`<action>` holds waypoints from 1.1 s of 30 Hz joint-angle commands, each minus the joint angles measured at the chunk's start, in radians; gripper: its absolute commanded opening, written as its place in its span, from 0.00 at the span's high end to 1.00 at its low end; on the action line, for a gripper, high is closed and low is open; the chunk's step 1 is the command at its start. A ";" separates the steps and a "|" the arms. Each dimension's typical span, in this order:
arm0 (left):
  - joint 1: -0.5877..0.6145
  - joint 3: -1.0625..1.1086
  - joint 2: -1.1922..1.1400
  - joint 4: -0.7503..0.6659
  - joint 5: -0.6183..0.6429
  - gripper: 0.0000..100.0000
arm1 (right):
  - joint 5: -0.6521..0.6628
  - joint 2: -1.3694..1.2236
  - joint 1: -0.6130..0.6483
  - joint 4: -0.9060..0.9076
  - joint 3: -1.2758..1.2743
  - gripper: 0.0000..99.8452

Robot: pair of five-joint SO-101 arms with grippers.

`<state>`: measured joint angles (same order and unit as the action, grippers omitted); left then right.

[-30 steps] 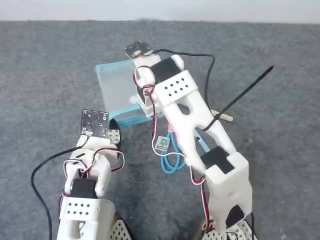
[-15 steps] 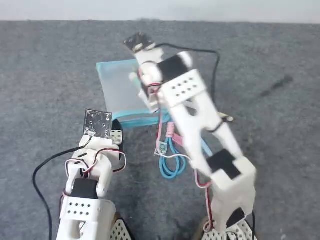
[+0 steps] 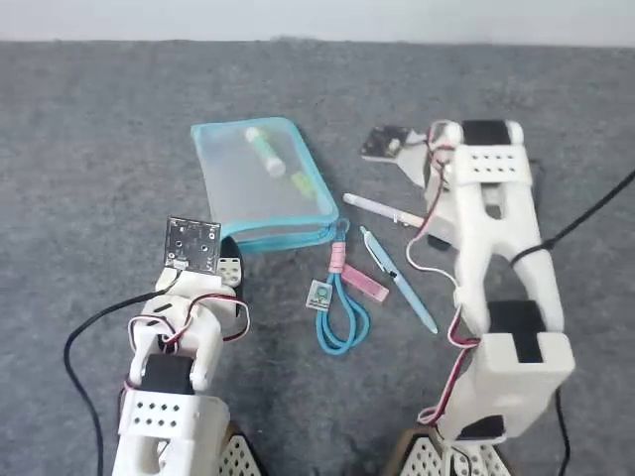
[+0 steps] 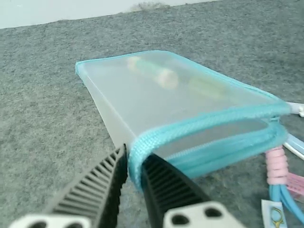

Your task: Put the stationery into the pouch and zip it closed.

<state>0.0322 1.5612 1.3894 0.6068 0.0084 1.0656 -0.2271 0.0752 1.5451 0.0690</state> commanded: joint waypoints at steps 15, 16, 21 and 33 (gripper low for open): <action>-0.003 -0.048 -0.014 -0.018 0.017 0.99 | 0.071 0.062 -0.051 -0.536 -0.313 0.77; -0.003 -0.048 -0.014 -0.018 0.017 0.99 | 0.072 0.051 -0.051 -0.536 -0.310 0.77; -0.003 -0.048 -0.014 -0.017 0.017 0.99 | 0.071 -0.087 -0.058 -0.526 -0.201 0.77; -0.003 -0.048 -0.014 -0.015 0.017 0.99 | 0.006 -0.272 -0.090 -0.420 -0.037 0.99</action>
<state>0.0322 1.5612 1.3894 0.6068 0.0084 1.1239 -0.5002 -0.0015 1.1032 0.0138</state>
